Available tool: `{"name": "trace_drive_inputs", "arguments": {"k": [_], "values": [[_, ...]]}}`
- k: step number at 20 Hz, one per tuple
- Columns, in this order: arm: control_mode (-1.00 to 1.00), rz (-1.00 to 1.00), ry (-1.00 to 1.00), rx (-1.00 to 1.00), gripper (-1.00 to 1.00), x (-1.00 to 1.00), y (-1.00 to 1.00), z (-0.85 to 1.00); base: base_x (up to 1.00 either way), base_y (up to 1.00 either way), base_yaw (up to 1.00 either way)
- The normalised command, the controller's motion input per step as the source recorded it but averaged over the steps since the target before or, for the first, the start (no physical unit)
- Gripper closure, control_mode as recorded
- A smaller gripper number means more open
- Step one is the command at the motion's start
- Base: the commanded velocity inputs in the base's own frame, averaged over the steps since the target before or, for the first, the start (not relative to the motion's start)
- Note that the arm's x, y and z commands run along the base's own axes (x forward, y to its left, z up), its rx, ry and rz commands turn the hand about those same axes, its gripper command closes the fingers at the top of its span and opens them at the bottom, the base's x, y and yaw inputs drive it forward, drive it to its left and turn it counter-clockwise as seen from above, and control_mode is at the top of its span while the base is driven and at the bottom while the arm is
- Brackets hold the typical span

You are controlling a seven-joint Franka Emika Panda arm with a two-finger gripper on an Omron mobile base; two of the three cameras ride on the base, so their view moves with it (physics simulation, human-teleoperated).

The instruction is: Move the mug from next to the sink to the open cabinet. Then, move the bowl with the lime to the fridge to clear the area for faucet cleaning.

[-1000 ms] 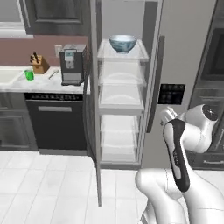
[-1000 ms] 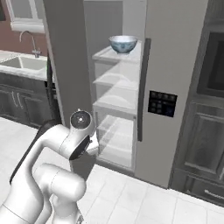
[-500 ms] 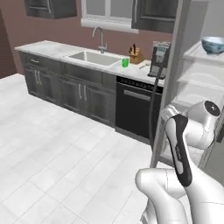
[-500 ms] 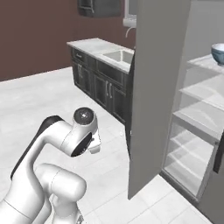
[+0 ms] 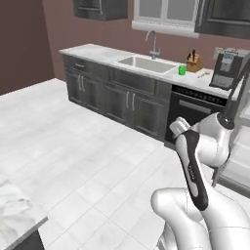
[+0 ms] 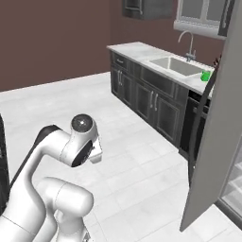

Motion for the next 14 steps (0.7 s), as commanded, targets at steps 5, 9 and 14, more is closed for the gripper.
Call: {"name": "trace_drive_inputs", "arguments": {"k": [5, 9, 14], "values": [[1.0, 0.0, 0.0, 0.0, -1.0, 0.0, 0.0, 0.0, 1.0, 0.46, -0.31], [1.0, 0.0, 0.0, 0.0, -1.0, 0.0, 0.0, 0.0, 1.0, -0.14, -0.23], [1.0, 0.0, 0.0, 0.0, -1.0, 0.0, 0.0, 0.0, 1.0, -0.48, -0.22]]}}
